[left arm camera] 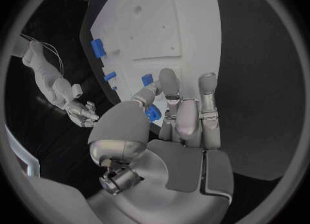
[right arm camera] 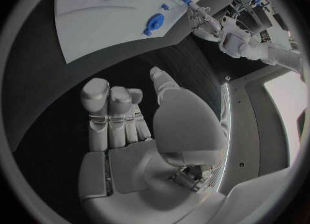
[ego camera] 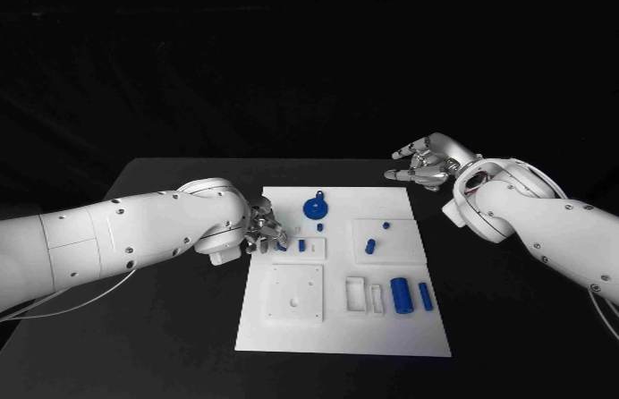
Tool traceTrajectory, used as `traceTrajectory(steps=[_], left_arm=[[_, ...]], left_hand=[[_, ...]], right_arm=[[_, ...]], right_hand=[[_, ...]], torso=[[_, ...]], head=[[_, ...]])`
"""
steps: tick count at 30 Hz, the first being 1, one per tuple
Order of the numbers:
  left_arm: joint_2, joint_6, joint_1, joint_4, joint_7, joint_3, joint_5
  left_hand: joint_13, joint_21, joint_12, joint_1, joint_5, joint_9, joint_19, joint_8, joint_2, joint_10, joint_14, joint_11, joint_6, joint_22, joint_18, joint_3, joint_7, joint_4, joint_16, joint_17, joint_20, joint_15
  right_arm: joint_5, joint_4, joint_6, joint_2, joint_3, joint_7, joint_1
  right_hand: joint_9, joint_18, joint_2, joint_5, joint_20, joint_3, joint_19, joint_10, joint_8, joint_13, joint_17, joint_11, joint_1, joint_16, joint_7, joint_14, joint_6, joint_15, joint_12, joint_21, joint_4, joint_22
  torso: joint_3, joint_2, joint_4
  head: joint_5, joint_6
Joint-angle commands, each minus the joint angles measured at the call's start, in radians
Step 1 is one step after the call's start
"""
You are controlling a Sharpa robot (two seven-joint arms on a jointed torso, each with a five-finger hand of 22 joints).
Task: Assemble the parts on the task board
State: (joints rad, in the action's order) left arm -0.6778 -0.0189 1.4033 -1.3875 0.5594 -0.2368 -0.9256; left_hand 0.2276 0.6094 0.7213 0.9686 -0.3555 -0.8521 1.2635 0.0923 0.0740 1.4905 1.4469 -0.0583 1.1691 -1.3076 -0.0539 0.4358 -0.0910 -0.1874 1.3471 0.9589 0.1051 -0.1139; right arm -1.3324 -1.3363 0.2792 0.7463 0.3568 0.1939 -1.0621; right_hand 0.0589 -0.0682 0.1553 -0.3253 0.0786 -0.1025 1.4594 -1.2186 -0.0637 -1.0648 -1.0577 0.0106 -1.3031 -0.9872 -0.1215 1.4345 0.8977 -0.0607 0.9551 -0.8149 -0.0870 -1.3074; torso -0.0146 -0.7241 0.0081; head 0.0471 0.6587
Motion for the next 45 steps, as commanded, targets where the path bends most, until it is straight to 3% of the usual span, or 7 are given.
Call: traceTrajectory(steps=[1, 5, 8, 30, 34, 42, 45], left_arm=[[0.012, -0.025, -0.010, -0.009, -0.009, -0.006, 0.006], [0.015, -0.030, -0.010, -0.009, -0.010, -0.006, 0.006], [0.017, -0.034, -0.010, -0.009, -0.010, -0.006, 0.006], [0.023, -0.042, -0.010, -0.010, -0.016, -0.005, -0.021], [0.024, -0.044, -0.010, -0.011, -0.018, -0.005, -0.023], [0.025, -0.045, -0.010, -0.011, -0.020, -0.005, -0.024], [0.025, -0.044, -0.010, -0.011, -0.021, -0.005, -0.024]], left_hand=[[0.001, 0.006, 0.006, 0.016, 0.005, 0.000, 0.000, 0.005, 0.007, 0.024, 0.005, -0.027, 0.205, -0.018, -0.016, -0.003, 0.137, 0.004, 0.004, 0.002, -0.007, 0.000], [0.003, 0.006, 0.008, 0.023, 0.018, 0.000, -0.001, 0.007, 0.006, 0.024, 0.005, -0.027, 0.208, -0.018, -0.017, -0.010, 0.138, 0.011, 0.005, 0.004, -0.009, 0.000], [0.006, 0.005, 0.010, 0.038, 0.059, -0.001, -0.002, 0.010, 0.009, 0.024, 0.004, -0.027, 0.211, -0.018, -0.019, -0.025, 0.139, 0.024, 0.006, 0.005, -0.013, 0.000], [0.014, 0.006, 0.014, 0.049, 0.083, 0.000, -0.002, 0.013, 0.004, 0.024, 0.006, -0.028, 0.217, -0.018, -0.022, -0.043, 0.141, 0.038, 0.010, 0.013, -0.017, 0.001], [0.020, 0.006, 0.019, 0.049, 0.146, -0.001, -0.003, 0.016, 0.004, 0.024, 0.006, -0.028, 0.220, -0.018, -0.023, -0.063, 0.143, 0.055, 0.012, 0.016, -0.019, 0.002], [0.026, 0.006, 0.019, 0.058, 0.165, -0.002, -0.002, 0.018, 0.002, 0.024, 0.006, -0.028, 0.221, -0.018, -0.025, -0.085, 0.143, 0.070, 0.013, 0.018, -0.021, 0.002], [0.028, 0.006, 0.021, 0.052, 0.218, -0.003, -0.003, 0.019, 0.000, 0.024, 0.006, -0.029, 0.222, -0.018, -0.025, -0.106, 0.144, 0.093, 0.013, 0.018, -0.021, 0.001]], right_arm=[[-0.003, -0.001, -0.011, -0.001, 0.000, -0.008, 0.001], [-0.003, 0.000, -0.011, -0.001, 0.000, -0.008, 0.001], [-0.003, 0.000, -0.011, 0.000, 0.000, -0.008, 0.001], [-0.003, 0.000, -0.010, 0.001, 0.000, -0.009, 0.002], [-0.003, 0.000, -0.010, 0.000, 0.000, -0.010, 0.003], [-0.003, 0.000, -0.010, 0.001, 0.000, -0.010, 0.004], [-0.003, 0.000, -0.010, 0.001, 0.000, -0.010, 0.004]], right_hand=[[0.000, -0.011, -0.004, -0.005, 0.000, -0.003, 0.002, 0.002, 0.005, -0.001, 0.001, 0.000, 0.008, 0.003, 0.000, 0.000, 0.004, 0.000, 0.001, 0.005, 0.004, -0.103], [0.000, -0.011, -0.004, -0.005, 0.000, -0.003, 0.002, 0.002, 0.005, -0.001, 0.001, 0.000, 0.008, 0.003, 0.000, 0.000, 0.004, 0.000, 0.001, 0.005, 0.004, -0.103], [0.000, -0.011, -0.004, -0.005, 0.000, -0.003, 0.002, 0.002, 0.005, -0.001, 0.001, 0.000, 0.008, 0.003, 0.000, 0.000, 0.004, 0.000, 0.001, 0.005, 0.004, -0.103], [0.000, -0.011, -0.004, -0.007, 0.000, -0.003, 0.002, 0.003, 0.006, 0.000, 0.002, 0.000, 0.009, 0.004, 0.000, 0.000, 0.004, 0.000, 0.000, 0.006, 0.007, -0.103], [0.000, -0.011, -0.004, -0.007, 0.000, -0.003, 0.002, 0.003, 0.006, 0.000, 0.002, 0.000, 0.009, 0.004, 0.000, 0.000, 0.004, 0.000, 0.000, 0.006, 0.007, -0.103], [0.000, -0.011, -0.004, -0.007, 0.000, -0.003, 0.002, 0.003, 0.006, 0.000, 0.002, 0.000, 0.009, 0.004, 0.000, 0.000, 0.004, 0.000, 0.000, 0.006, 0.007, -0.103], [0.000, -0.011, -0.004, -0.007, 0.000, -0.003, 0.002, 0.003, 0.006, 0.000, 0.002, 0.000, 0.009, 0.004, 0.000, 0.000, 0.004, 0.000, 0.000, 0.006, 0.007, -0.103]], torso=[[-0.0009, -0.001, 0.0000], [-0.0006, 0.000, 0.0002], [-0.0008, 0.000, 0.0007], [-0.0003, 0.000, 0.0015], [-0.0001, 0.000, 0.0013], [0.0003, 0.000, 0.0008], [0.0003, 0.000, 0.0013]], head=[[0.000, 0.000], [-0.001, 0.001], [-0.001, 0.001], [-0.005, 0.003], [-0.005, 0.003], [-0.005, 0.005], [-0.006, 0.004]])
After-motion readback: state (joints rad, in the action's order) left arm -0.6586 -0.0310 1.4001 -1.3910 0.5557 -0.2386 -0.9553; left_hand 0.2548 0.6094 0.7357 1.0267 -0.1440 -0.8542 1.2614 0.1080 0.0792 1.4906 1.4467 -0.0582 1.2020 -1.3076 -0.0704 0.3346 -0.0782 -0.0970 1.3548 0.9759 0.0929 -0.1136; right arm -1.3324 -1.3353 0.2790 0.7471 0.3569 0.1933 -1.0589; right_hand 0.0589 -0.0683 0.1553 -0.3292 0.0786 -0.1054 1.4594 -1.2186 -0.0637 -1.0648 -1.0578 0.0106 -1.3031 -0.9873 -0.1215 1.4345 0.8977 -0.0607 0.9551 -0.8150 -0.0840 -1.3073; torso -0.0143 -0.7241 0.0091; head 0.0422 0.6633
